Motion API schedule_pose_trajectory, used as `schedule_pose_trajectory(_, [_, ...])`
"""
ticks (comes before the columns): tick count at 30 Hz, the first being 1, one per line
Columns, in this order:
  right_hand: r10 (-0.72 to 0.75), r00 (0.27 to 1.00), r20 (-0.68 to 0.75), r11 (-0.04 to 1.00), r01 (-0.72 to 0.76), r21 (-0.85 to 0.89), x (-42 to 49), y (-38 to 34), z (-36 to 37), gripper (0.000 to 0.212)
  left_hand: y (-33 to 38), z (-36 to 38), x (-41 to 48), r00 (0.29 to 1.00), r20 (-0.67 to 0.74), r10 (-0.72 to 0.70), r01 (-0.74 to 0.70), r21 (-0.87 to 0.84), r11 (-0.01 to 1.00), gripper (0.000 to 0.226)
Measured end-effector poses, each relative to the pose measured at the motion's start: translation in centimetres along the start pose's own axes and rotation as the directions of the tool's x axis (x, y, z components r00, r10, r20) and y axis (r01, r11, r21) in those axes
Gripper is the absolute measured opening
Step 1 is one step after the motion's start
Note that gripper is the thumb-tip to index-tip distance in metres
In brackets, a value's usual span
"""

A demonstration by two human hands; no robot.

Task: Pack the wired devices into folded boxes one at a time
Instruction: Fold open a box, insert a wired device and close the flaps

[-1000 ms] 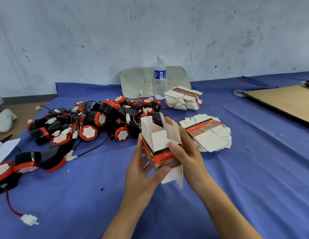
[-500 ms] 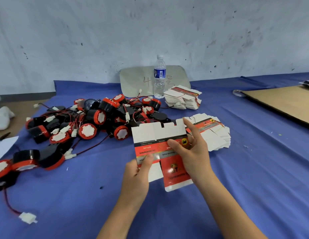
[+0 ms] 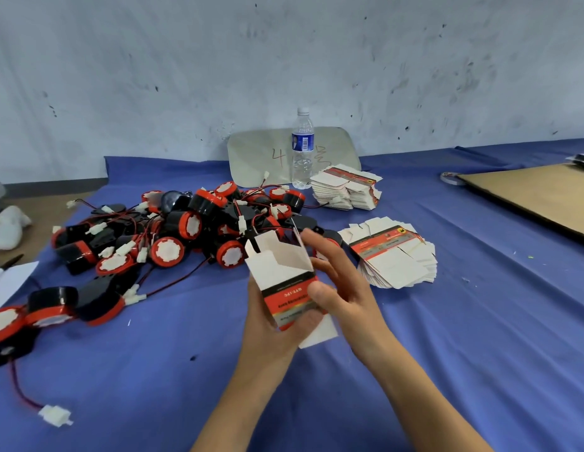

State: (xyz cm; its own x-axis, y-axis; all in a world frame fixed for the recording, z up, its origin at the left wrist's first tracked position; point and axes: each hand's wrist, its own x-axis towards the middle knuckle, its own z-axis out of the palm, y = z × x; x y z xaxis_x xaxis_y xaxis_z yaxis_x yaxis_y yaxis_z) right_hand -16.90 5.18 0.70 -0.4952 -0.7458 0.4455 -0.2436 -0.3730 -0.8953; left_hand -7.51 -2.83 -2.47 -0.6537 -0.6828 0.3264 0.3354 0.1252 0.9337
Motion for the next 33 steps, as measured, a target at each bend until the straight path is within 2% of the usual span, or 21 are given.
schedule_pose_trajectory(3, [-0.095, 0.995, 0.019, 0.993, 0.096, -0.074, 0.0, -0.2, 0.0, 0.048, -0.1, -0.2, 0.1, 1.000, 0.011, 0.020, -0.021, 0.022, 1.000, 0.077])
schedule_pose_trajectory(6, [-0.084, 0.996, 0.031, 0.993, 0.086, -0.077, -0.1, -0.1, 0.1, 0.040, -0.2, -0.4, -0.1, 1.000, -0.013, 0.026, -0.026, 0.000, 1.000, 0.080])
schedule_pose_trajectory(8, [-0.065, 0.998, 0.015, 0.995, 0.066, -0.072, -0.2, -0.1, 0.0, 0.032, -0.2, -0.5, -0.3, 0.999, -0.030, 0.020, -0.020, 0.004, 1.000, 0.090])
schedule_pose_trajectory(11, [-0.067, 0.997, -0.026, 0.996, 0.066, -0.052, -0.3, -0.3, 0.1, 0.018, -0.3, -0.8, -0.5, 1.000, -0.020, 0.022, -0.020, 0.106, 0.994, 0.105])
schedule_pose_trajectory(13, [-0.093, 0.993, -0.072, 0.994, 0.089, -0.055, -0.3, -0.6, 0.2, 0.010, -0.2, -0.7, -0.5, 0.999, 0.002, 0.042, -0.042, 0.187, 0.981, 0.106])
schedule_pose_trajectory(15, [-0.112, 0.988, -0.109, 0.993, 0.107, -0.055, -0.2, -0.9, 0.2, 0.005, -0.2, -0.6, -0.5, 0.998, 0.033, 0.048, -0.053, 0.198, 0.979, 0.107])
schedule_pose_trajectory(16, [-0.110, 0.988, -0.104, 0.994, 0.107, -0.036, -0.3, -1.0, 0.2, 0.007, -0.2, -0.6, -0.5, 0.998, 0.037, 0.049, -0.055, 0.191, 0.980, 0.108])
schedule_pose_trajectory(19, [-0.098, 0.995, -0.027, 0.994, 0.099, 0.055, -0.4, -1.1, 0.2, 0.044, -0.1, -0.8, -0.6, 0.995, 0.041, 0.091, -0.098, 0.230, 0.968, 0.113])
schedule_pose_trajectory(26, [-0.093, 0.996, -0.007, 0.996, 0.093, 0.014, -0.3, -1.5, -0.3, 0.068, -0.1, -0.5, -0.9, 0.968, 0.071, 0.240, -0.248, 0.413, 0.877, 0.111])
schedule_pose_trajectory(28, [-0.119, 0.993, -0.001, 0.988, 0.118, -0.101, -0.1, -1.5, -0.3, 0.056, -0.2, -0.5, -0.9, 0.960, 0.066, 0.271, -0.271, 0.447, 0.852, 0.107])
schedule_pose_trajectory(30, [-0.139, 0.990, -0.007, 0.969, 0.134, -0.209, 0.0, -1.2, -0.3, 0.031, -0.2, -0.5, -0.9, 0.948, 0.072, 0.311, -0.307, 0.475, 0.825, 0.101])
schedule_pose_trajectory(32, [-0.117, 0.993, -0.017, 0.968, 0.110, -0.225, 0.0, -1.0, -0.2, 0.016, -0.3, -0.4, -0.9, 0.934, 0.088, 0.346, -0.341, 0.504, 0.794, 0.094])
schedule_pose_trajectory(33, [-0.102, 0.995, -0.022, 0.970, 0.094, -0.224, 0.0, -0.8, -0.2, 0.017, -0.3, -0.5, -0.9, 0.927, 0.096, 0.363, -0.358, 0.515, 0.779, 0.091])
